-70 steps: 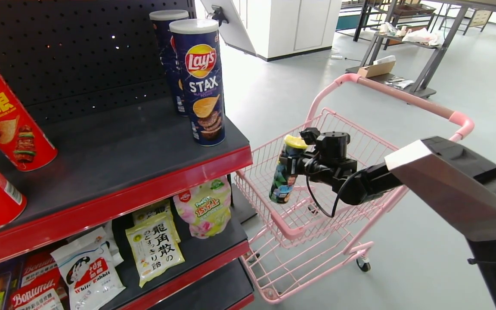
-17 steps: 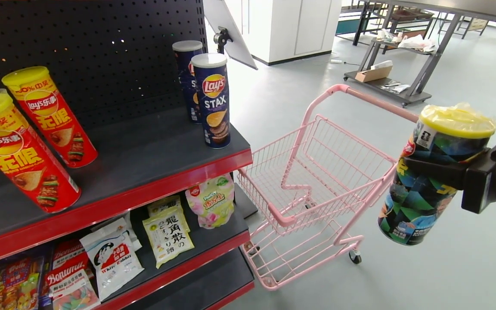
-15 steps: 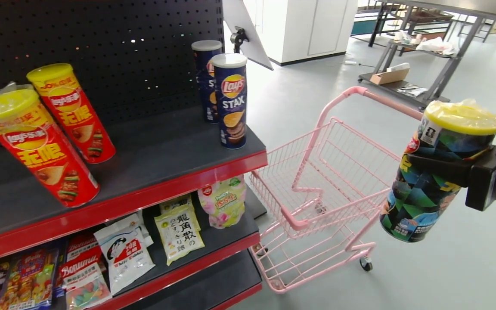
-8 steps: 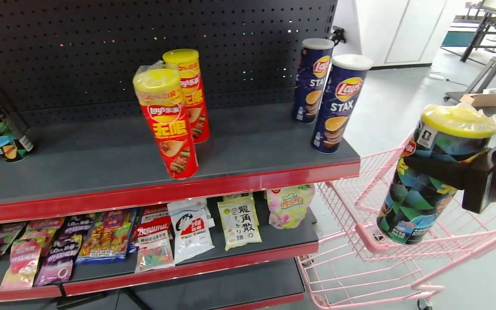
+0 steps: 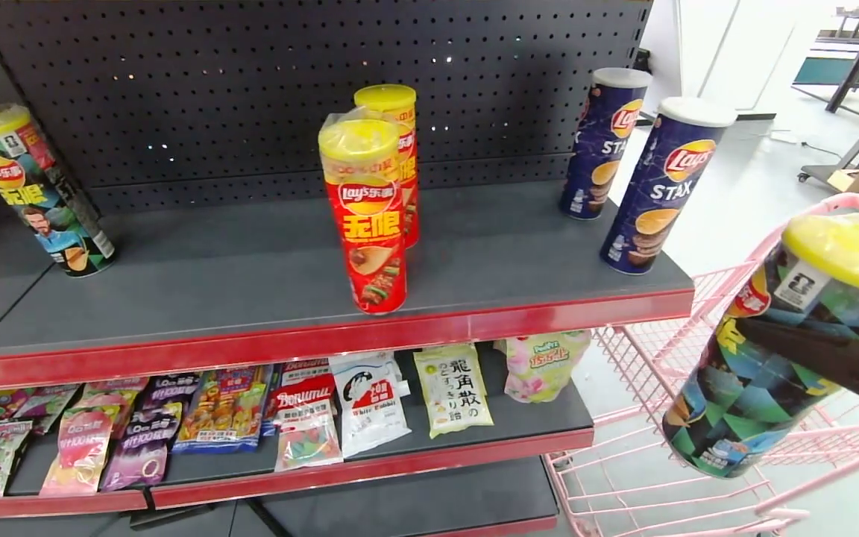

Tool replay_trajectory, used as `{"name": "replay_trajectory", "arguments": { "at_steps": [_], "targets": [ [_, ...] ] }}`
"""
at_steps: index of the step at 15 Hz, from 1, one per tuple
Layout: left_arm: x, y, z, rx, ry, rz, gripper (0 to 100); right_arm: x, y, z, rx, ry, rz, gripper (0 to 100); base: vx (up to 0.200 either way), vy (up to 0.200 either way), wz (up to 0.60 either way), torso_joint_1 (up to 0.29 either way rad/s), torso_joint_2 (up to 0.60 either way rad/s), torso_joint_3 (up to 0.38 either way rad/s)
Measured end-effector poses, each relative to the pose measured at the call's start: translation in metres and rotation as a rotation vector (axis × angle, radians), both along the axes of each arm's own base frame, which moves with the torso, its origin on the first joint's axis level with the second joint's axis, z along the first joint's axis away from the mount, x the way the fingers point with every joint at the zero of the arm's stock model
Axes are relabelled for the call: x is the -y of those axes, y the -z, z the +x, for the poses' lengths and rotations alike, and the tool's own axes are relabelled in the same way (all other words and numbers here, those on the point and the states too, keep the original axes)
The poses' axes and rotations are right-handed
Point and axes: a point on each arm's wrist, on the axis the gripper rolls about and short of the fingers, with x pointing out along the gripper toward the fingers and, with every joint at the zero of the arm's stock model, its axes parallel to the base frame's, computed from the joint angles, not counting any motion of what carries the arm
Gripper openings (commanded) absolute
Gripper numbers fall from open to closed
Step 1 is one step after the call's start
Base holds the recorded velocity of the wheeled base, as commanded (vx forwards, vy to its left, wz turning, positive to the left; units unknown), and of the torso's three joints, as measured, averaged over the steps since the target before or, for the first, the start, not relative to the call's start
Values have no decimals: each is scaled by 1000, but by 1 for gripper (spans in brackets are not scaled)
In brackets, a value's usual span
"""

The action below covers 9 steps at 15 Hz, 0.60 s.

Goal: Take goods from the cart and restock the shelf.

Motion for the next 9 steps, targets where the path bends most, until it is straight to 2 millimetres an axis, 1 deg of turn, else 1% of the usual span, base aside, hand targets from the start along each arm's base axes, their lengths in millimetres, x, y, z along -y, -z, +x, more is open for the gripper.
{"name": "replay_trajectory", "arguments": {
  "at_steps": [3,9],
  "targets": [
    [0,0,0,1,-1,0,100,0,-1,-5,14,-16,2,0,0,200,0,2,1,4],
    [0,0,0,0,-1,0,100,1,0,-8,28,-26,-13,0,0,200,0,2,1,-2]
  ]
}}
